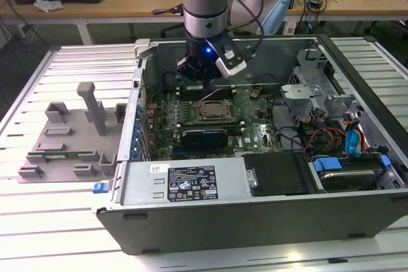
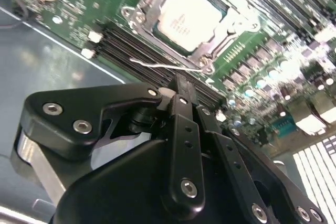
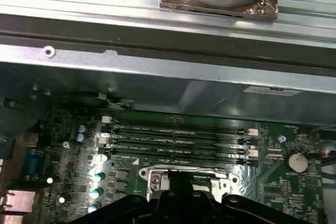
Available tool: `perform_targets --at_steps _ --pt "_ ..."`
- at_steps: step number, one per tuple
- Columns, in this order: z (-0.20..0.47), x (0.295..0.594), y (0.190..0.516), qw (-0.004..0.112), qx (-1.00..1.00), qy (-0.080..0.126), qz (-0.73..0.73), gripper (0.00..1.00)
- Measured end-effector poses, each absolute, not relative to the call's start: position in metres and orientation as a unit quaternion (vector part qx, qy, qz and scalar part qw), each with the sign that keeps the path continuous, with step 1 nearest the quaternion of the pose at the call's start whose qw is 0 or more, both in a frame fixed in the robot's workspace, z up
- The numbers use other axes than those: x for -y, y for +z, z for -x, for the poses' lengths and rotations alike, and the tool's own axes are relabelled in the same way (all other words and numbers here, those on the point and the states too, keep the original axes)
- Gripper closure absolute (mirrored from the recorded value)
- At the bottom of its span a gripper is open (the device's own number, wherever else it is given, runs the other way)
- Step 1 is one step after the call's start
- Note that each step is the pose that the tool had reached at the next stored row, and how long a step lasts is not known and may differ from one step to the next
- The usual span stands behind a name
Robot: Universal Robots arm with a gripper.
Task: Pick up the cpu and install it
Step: 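Install the first cpu locking lever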
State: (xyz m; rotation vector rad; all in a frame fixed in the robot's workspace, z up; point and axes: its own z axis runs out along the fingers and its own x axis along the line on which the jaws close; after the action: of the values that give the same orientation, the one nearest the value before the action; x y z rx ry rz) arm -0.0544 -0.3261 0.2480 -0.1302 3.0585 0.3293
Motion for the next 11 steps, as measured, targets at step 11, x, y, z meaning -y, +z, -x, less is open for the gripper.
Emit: perform_targets --at_steps 11 --pt "0.052 0.332 0.234 0.051 -0.993 0.104 0.000 0.89"
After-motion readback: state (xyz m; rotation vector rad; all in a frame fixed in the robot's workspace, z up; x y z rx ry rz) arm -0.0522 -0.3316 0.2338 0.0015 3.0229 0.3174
